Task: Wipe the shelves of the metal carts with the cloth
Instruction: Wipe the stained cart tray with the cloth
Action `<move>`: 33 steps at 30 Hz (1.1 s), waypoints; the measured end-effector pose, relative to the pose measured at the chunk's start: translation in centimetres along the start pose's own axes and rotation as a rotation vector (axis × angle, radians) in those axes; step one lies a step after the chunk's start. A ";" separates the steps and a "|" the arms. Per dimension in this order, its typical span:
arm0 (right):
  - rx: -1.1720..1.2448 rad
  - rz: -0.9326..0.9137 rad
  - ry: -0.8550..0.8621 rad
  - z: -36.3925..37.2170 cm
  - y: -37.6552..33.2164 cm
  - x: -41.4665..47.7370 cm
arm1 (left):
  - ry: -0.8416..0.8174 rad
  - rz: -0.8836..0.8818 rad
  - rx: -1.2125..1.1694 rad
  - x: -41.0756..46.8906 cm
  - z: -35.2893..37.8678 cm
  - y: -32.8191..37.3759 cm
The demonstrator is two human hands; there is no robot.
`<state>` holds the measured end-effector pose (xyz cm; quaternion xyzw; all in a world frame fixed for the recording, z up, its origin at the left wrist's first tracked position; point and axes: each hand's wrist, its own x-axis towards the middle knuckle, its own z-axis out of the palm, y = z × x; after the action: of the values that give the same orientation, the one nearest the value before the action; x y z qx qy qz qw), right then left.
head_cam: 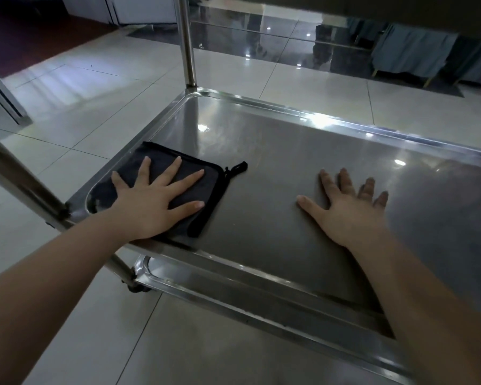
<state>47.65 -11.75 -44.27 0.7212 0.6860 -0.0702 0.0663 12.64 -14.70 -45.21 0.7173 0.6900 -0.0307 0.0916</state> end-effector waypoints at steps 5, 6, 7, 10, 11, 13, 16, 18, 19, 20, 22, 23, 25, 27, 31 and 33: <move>0.011 -0.019 0.009 0.7 -0.1 0.4 | 0.009 0.101 0.026 3.0 0.3 5.8; 0.007 -0.018 0.012 0.7 0.0 0.5 | 0.003 0.115 0.018 4.3 0.2 7.3; 0.002 -0.017 0.015 0.8 0.1 0.5 | -0.004 0.122 0.016 5.9 0.1 8.8; -0.004 -0.017 0.031 1.3 0.2 0.7 | -0.027 0.131 0.021 11.6 -0.9 12.9; 0.003 -0.016 0.038 1.5 0.2 0.8 | -0.029 0.133 0.015 13.4 -1.3 14.0; 0.021 -0.014 0.051 1.7 0.4 1.0 | -0.027 0.120 -0.002 16.5 -2.0 15.9; 0.037 -0.004 0.058 1.9 0.5 1.3 | -0.026 0.075 -0.019 18.5 -2.7 17.9; 0.050 0.002 0.064 1.9 0.6 1.5 | -0.014 0.066 -0.021 18.3 -2.7 18.2; 0.057 0.001 0.067 1.9 0.6 1.5 | -0.016 0.077 -0.021 17.7 -2.6 18.1; 0.062 0.000 0.066 1.9 0.7 1.5 | -0.029 0.095 -0.016 16.8 -2.4 17.8; 0.065 -0.002 0.069 1.9 0.7 1.5 | -0.056 0.130 0.013 14.2 -1.8 16.9; 0.062 -0.003 0.073 1.9 0.6 1.4 | -0.064 0.142 0.033 12.6 -1.4 16.2; 0.051 -0.013 0.074 1.9 0.5 1.4 | -0.078 0.158 0.058 9.1 -0.7 14.1; 0.047 -0.027 0.063 1.8 0.7 1.4 | -0.076 0.154 0.061 5.7 0.0 11.7; 0.045 -0.037 0.043 1.7 0.8 1.3 | 0.021 0.113 0.091 1.4 0.9 9.9; 0.053 -0.054 0.016 1.5 1.1 1.3 | 0.039 0.102 0.096 1.0 0.9 10.4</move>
<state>48.75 -10.77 -45.97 0.7044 0.7037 -0.0843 0.0395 23.06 -14.23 -45.34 0.7554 0.6521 -0.0448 0.0452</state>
